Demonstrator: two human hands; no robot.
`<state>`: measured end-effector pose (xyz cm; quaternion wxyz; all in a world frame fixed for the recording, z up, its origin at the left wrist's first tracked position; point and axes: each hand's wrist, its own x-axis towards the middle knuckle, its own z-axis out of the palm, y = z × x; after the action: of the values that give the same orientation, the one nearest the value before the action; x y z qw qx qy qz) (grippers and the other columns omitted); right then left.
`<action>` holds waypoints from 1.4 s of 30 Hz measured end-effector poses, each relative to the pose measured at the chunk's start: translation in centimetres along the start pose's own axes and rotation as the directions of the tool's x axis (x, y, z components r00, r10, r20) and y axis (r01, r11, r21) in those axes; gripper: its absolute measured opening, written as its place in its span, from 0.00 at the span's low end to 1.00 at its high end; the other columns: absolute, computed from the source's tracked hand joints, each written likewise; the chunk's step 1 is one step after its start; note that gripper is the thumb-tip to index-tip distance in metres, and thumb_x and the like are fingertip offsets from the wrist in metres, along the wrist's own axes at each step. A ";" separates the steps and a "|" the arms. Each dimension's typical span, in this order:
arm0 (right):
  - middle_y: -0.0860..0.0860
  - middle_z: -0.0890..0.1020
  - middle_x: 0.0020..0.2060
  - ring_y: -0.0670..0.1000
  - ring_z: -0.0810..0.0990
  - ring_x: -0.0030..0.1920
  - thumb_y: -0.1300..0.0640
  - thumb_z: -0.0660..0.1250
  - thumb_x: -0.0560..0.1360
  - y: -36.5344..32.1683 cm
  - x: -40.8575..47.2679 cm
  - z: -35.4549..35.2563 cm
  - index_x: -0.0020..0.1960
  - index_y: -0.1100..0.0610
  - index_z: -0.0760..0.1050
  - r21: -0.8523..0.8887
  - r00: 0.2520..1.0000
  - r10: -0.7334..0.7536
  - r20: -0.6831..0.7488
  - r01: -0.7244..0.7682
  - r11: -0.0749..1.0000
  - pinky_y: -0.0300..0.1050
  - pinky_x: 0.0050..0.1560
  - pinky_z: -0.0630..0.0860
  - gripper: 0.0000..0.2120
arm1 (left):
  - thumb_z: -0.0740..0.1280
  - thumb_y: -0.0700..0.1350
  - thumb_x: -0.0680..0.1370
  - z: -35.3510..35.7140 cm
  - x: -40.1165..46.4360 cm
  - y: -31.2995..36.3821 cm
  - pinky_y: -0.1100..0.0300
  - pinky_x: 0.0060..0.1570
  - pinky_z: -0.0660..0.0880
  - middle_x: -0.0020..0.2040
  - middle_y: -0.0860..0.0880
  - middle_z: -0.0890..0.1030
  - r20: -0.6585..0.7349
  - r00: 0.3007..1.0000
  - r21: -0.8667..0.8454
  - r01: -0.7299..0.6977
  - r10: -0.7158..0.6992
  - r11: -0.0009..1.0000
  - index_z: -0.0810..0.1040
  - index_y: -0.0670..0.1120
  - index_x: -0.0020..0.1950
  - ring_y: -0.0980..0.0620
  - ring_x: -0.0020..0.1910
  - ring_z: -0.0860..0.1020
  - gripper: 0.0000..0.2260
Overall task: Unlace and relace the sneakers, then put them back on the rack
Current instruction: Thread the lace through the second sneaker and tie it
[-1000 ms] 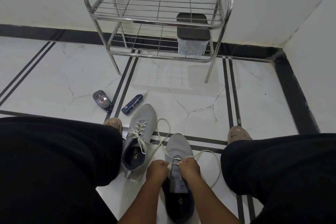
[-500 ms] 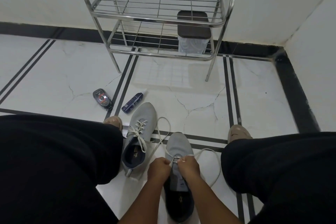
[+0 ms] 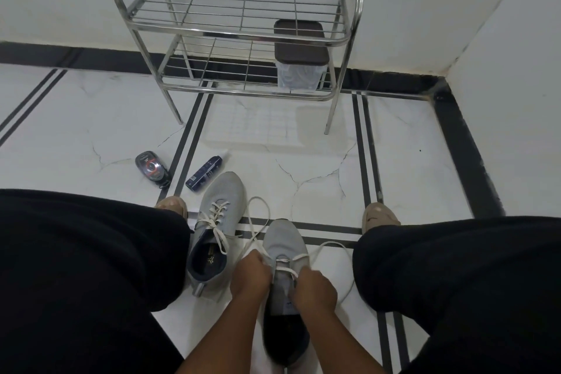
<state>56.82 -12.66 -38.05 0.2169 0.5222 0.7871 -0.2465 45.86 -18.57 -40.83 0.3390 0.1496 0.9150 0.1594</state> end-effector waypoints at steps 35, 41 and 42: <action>0.53 0.76 0.62 0.53 0.76 0.62 0.54 0.58 0.80 -0.2 0.1 -0.6 0.64 0.54 0.73 0.086 0.978 0.077 0.193 -0.095 0.992 0.45 0.57 0.73 0.14 | 0.59 0.51 0.77 -3.2 0.2 1.0 0.56 0.40 0.68 0.41 0.44 0.76 0.152 0.987 -0.119 -0.026 0.044 0.993 0.71 0.43 0.51 0.42 0.43 0.77 0.12; 0.53 0.77 0.61 0.53 0.77 0.60 0.54 0.59 0.80 0.1 0.3 -0.4 0.64 0.55 0.73 0.061 0.975 0.085 0.207 -0.100 0.993 0.43 0.55 0.73 0.14 | 0.55 0.45 0.79 -0.9 0.1 -0.9 0.56 0.50 0.75 0.55 0.44 0.80 0.108 0.962 0.363 -0.273 0.251 0.891 0.76 0.45 0.54 0.45 0.54 0.79 0.12; 0.53 0.77 0.61 0.53 0.77 0.61 0.54 0.59 0.79 0.2 0.3 -0.4 0.64 0.55 0.73 0.062 0.974 0.087 0.210 -0.102 0.993 0.43 0.55 0.73 0.15 | 0.55 0.45 0.80 -0.9 0.3 -0.8 0.56 0.52 0.74 0.57 0.44 0.79 0.100 0.963 0.364 -0.269 0.249 0.892 0.76 0.44 0.56 0.45 0.56 0.78 0.12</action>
<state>56.82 -12.12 -37.99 0.2897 0.5381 0.7252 -0.3173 44.88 -19.35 -40.63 0.3032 0.3359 0.8915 0.0221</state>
